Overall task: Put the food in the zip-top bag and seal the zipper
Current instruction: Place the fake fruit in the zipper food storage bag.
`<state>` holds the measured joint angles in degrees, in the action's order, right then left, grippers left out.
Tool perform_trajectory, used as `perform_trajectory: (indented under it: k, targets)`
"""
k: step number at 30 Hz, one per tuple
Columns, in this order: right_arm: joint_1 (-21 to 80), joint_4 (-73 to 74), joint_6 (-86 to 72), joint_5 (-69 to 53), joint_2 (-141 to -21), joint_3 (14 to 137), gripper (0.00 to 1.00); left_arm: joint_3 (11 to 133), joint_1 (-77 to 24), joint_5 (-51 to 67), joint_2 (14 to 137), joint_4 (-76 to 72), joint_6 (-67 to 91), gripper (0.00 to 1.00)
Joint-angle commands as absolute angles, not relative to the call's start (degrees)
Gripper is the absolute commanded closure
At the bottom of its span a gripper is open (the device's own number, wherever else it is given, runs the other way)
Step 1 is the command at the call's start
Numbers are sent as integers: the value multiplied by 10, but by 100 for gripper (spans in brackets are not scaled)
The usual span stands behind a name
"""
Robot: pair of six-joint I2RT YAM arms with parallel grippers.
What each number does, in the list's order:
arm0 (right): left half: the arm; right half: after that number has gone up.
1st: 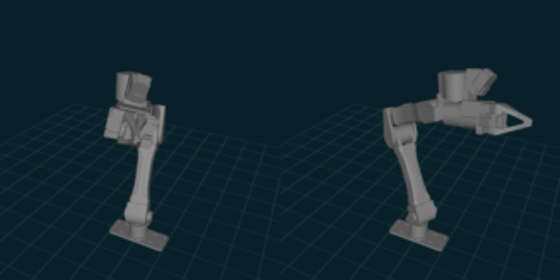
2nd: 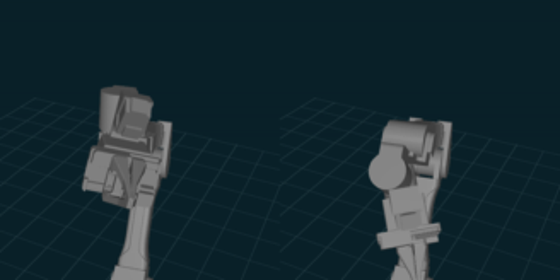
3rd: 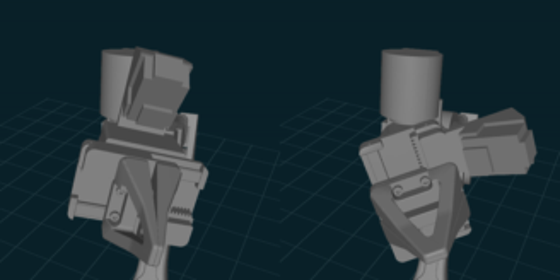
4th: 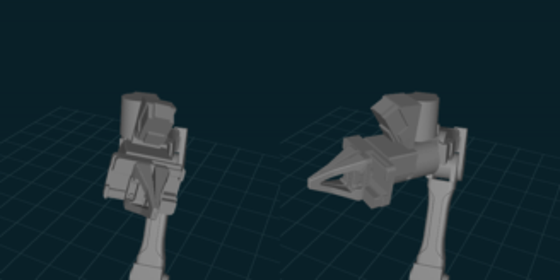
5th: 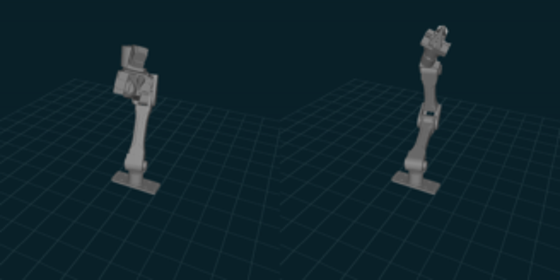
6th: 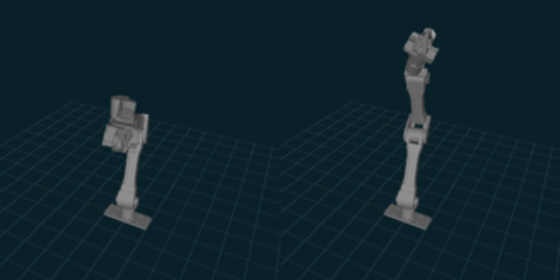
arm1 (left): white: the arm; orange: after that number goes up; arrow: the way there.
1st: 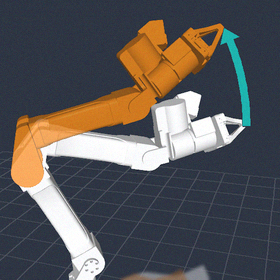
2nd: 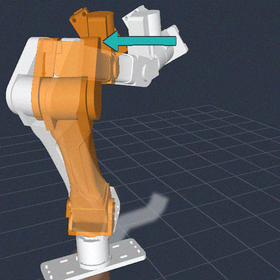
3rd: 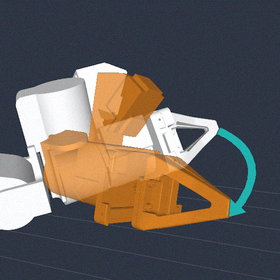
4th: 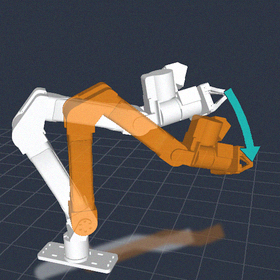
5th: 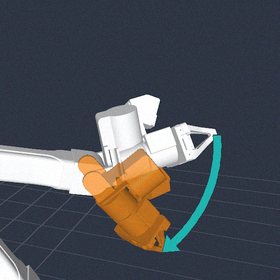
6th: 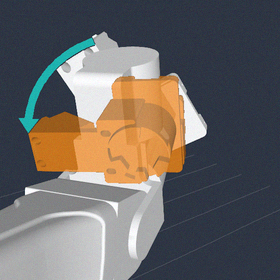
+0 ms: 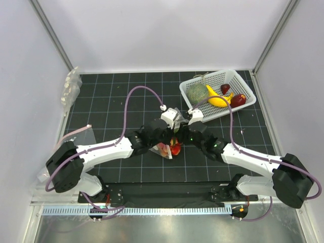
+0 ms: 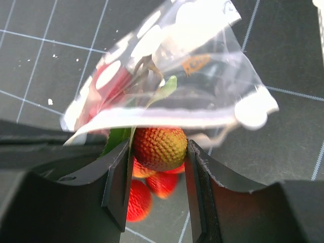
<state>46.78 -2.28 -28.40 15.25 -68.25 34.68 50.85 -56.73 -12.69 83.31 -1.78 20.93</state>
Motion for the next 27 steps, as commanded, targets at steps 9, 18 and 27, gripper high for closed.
perform_trajectory:
  k: [9, 18, 27]
  targets:
    - [470, -89, -294, 167, -672, 337, 61, 474, -568, 47, 739, -108, 259, 100]
    - [470, -60, -300, 183, -664, 343, 3, 430, -511, 51, 688, -138, 346, 100]
    - [470, -50, -301, 163, -613, 333, 1, 427, -498, 4, 686, -120, 345, 100]
